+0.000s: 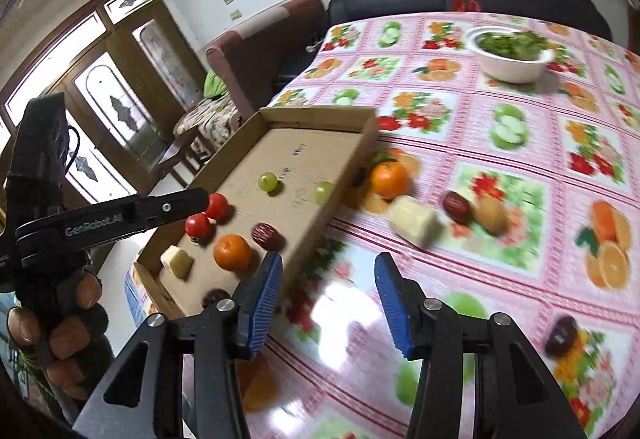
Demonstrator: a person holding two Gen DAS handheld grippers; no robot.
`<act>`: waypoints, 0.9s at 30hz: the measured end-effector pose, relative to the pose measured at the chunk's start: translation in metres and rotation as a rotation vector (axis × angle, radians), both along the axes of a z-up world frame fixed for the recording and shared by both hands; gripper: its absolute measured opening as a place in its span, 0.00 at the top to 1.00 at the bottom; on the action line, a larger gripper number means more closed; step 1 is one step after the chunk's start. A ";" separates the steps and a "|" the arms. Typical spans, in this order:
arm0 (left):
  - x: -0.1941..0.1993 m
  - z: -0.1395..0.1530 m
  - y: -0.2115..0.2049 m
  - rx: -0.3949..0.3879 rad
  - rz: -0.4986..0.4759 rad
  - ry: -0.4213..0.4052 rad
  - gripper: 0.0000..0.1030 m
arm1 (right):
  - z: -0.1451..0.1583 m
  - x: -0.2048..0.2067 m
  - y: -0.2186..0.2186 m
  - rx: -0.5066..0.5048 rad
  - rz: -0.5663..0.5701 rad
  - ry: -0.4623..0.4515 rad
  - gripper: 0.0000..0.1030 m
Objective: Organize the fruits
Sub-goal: 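Open the left tool over the box while the right tool releases its grape inside, then grasp the pale yellow block with the left tool while the right tool grasps a dark red plum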
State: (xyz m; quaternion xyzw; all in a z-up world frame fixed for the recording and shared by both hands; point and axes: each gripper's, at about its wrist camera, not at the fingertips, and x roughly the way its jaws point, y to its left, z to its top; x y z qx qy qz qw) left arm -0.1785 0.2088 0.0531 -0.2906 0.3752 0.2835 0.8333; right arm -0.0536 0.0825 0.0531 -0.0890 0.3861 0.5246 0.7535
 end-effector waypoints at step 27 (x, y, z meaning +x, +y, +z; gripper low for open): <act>0.045 -0.019 -0.086 -0.023 -0.200 0.058 0.63 | -0.024 0.039 -0.125 -0.024 -0.261 -0.026 0.50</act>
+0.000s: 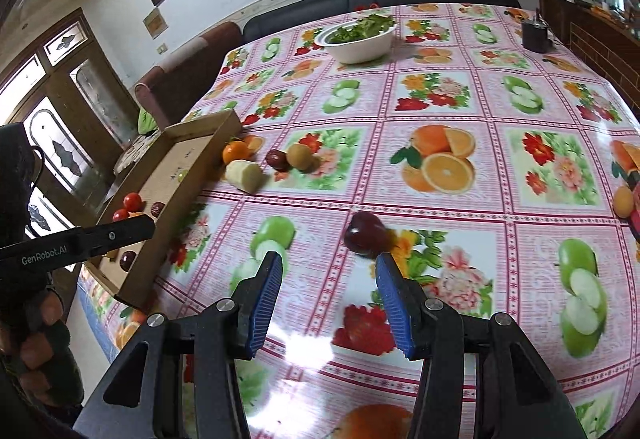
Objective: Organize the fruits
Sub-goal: 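Grasp the pale yellow block with the left tool while the right tool grasps a dark red plum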
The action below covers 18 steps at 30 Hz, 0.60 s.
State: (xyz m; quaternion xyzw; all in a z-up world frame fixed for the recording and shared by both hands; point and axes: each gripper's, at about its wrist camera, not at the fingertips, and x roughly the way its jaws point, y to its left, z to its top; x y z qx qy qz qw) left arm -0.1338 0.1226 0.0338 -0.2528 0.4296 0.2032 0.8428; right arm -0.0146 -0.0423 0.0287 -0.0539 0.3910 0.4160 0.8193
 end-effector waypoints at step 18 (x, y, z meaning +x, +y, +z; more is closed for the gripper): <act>0.066 -0.027 0.018 0.023 -0.029 0.068 0.63 | -0.017 0.026 0.021 -0.070 -0.036 -0.009 0.50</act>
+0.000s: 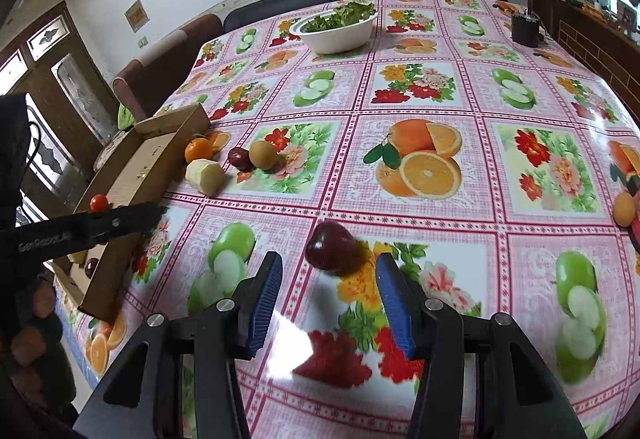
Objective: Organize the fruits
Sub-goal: 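Grasp the pale yellow block with the left tool while the right tool grasps a dark red plum, then carry the yellow block with the left tool while the right tool carries the plum to the box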
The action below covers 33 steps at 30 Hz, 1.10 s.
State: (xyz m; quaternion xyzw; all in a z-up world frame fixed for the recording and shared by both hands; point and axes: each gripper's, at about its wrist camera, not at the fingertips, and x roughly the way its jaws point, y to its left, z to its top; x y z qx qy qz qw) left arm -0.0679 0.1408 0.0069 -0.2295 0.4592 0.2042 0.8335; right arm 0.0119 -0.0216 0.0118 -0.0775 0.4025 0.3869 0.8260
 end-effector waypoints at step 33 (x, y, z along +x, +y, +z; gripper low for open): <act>-0.015 0.010 -0.012 0.105 0.028 -0.020 0.71 | 0.026 -0.008 0.006 0.053 0.026 -0.059 0.72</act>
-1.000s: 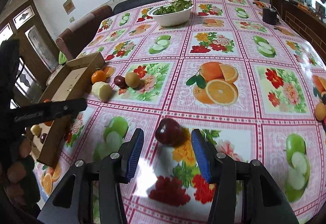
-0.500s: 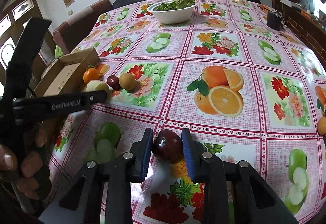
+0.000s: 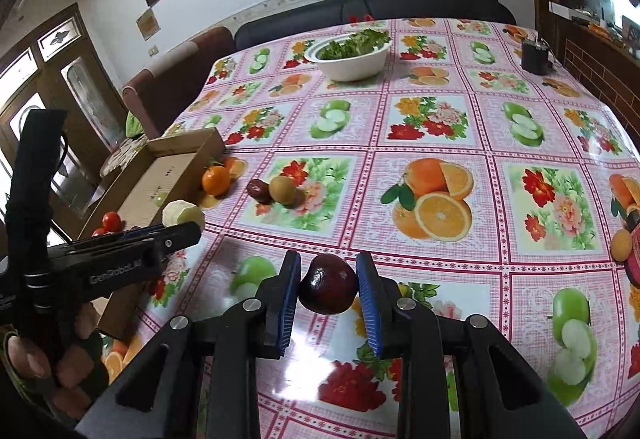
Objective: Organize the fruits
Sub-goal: 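Carry the yellow block with the left tool while the right tool carries the plum to the box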
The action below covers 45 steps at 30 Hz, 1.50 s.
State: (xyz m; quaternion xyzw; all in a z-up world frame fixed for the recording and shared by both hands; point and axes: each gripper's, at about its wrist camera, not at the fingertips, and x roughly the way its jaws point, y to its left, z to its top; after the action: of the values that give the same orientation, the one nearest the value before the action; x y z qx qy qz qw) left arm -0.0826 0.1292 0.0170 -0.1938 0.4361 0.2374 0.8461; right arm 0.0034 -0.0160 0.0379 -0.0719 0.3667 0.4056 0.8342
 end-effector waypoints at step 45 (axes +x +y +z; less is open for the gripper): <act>-0.088 0.032 0.101 0.027 0.224 -0.074 0.71 | 0.018 -0.061 0.111 -0.006 0.251 -0.009 0.72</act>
State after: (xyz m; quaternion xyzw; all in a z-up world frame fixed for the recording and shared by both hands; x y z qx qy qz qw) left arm -0.1708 0.2300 0.0488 -0.2386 0.3770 0.3290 0.8323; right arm -0.0572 0.0949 0.0560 -0.1217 0.3523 0.5054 0.7782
